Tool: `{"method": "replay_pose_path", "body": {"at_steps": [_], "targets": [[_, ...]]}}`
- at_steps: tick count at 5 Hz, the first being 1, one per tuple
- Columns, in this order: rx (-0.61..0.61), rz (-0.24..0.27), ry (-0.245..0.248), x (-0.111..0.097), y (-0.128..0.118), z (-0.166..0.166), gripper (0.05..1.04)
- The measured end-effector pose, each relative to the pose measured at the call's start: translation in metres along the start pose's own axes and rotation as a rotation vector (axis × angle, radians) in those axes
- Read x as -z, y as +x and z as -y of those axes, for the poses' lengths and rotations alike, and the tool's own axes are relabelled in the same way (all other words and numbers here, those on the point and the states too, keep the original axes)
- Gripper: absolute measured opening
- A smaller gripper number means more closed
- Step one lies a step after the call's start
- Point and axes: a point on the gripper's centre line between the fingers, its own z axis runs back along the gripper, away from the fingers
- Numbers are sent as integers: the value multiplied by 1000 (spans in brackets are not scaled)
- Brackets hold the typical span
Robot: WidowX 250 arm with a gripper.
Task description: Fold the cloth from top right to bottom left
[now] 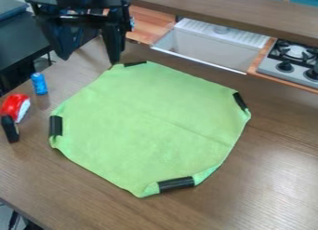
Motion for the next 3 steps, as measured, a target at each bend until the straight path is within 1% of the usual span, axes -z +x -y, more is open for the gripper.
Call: {"method": "replay_pose_path", "body": {"at_steps": [1,2,3], "targets": [[-3,-12,2,6,0,1,1000],[26,28,-16,39,15,32,1000],[0,108,2,72,33,48,1000]]}}
